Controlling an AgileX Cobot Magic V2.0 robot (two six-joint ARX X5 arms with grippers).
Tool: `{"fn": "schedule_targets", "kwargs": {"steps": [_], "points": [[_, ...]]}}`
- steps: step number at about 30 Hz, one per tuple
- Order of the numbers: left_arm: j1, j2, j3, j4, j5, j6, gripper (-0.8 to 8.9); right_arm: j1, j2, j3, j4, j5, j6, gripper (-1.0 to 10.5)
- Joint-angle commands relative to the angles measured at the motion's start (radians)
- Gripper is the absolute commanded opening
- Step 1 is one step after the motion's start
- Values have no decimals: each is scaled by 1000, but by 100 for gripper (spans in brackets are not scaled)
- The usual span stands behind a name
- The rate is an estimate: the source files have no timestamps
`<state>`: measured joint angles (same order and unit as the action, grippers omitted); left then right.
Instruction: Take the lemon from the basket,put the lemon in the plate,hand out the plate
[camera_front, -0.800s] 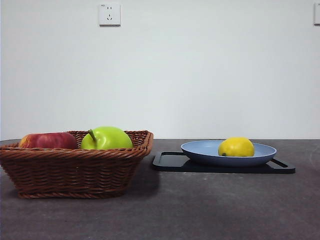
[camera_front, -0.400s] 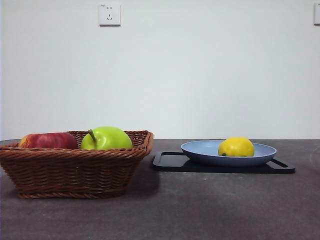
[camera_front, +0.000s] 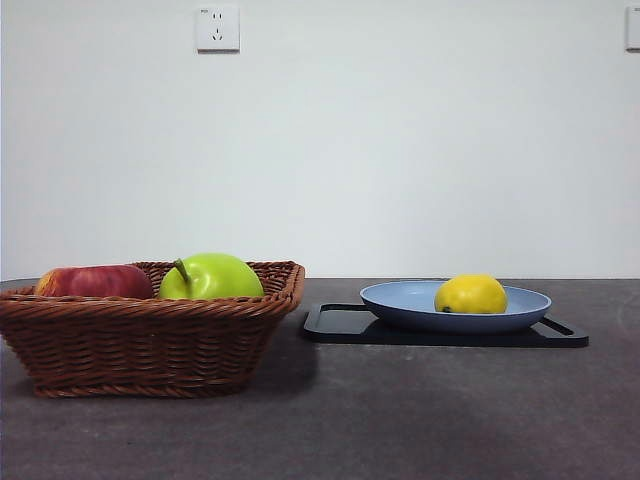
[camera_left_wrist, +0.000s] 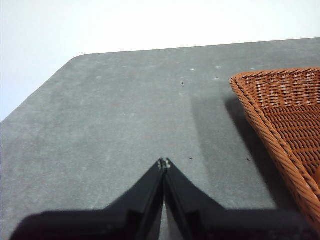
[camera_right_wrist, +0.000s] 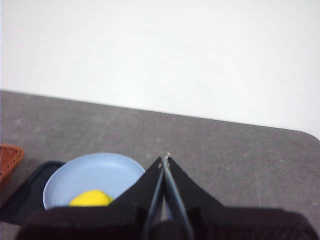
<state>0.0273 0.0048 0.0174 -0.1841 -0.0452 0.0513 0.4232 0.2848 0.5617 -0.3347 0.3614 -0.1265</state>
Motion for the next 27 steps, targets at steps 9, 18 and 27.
{"fn": "schedule_targets", "kwargs": {"steps": [9, 18, 27], "points": [[4, -3, -11, 11, -2, -6, 8, -319, -133, -341, 125, -457, 8, 4], [4, -3, -11, 11, -2, -6, 8, -339, -213, -528, 207, -464, 74, 4], [4, -3, -11, 11, -2, -6, 8, -373, -235, -553, 177, -463, 72, 4]]}}
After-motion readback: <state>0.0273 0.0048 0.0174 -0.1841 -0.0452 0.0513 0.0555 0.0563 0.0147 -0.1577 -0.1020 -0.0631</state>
